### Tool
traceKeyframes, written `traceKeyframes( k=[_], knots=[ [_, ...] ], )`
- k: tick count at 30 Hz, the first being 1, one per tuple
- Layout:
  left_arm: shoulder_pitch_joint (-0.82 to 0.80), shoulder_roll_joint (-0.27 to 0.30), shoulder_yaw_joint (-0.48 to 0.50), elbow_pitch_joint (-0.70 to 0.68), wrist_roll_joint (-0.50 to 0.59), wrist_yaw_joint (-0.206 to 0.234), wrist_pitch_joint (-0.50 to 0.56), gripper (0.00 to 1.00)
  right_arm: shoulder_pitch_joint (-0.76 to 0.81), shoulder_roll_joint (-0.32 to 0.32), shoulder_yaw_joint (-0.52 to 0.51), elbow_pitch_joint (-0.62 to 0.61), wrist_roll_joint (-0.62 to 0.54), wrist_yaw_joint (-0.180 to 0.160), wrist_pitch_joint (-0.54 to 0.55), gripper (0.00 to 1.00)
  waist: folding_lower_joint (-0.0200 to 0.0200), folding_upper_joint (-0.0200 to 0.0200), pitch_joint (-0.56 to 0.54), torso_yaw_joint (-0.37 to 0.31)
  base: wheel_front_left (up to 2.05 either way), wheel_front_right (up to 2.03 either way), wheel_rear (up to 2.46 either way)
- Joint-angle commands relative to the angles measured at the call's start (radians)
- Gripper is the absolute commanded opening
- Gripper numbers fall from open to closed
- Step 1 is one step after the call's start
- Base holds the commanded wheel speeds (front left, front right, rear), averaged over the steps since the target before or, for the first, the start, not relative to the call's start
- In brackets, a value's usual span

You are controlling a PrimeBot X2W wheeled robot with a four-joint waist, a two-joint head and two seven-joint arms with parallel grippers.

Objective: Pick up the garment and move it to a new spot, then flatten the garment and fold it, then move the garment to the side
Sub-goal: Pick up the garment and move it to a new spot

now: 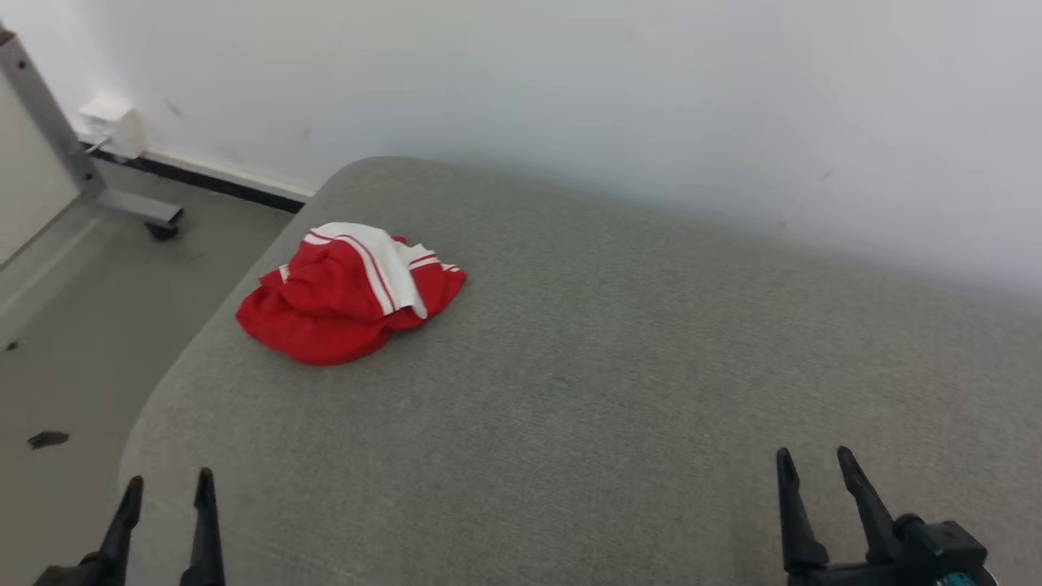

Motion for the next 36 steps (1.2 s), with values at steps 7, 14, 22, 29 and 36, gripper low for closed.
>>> traceKeyframes(
  k=[7,14,22,29,36],
  knots=[
    [0.038,-0.030,0.068,-0.066,-0.026,0.023,0.000,1.00,-0.108,-0.017,0.069,0.042,-0.002,-0.003,0.018,1.00,0.0000,0.0000,0.073,0.115,0.00,0.00,0.00],
    [0.058,-0.048,0.104,-0.090,-0.020,0.019,0.000,1.00,-0.155,-0.031,0.102,0.092,0.013,-0.003,0.006,1.00,0.0000,0.0000,0.078,0.116,0.00,0.00,0.00],
    [-0.064,-0.040,0.092,-0.061,-0.025,0.006,0.000,1.00,-0.133,-0.043,0.044,0.092,0.001,-0.003,-0.009,1.00,0.0000,0.0000,0.092,0.105,0.00,0.00,0.00],
    [-0.296,0.012,0.054,0.039,-0.050,-0.007,0.000,1.00,-0.121,-0.059,-0.046,0.015,-0.044,-0.003,0.018,1.00,0.0000,0.0000,0.167,0.044,0.00,0.00,0.00],
    [-0.591,0.118,0.103,0.145,-0.120,-0.015,0.000,1.00,-0.171,-0.087,-0.128,-0.145,-0.101,-0.003,0.093,1.00,0.0000,0.0000,0.352,-0.132,0.00,0.00,0.00]
  ],
)
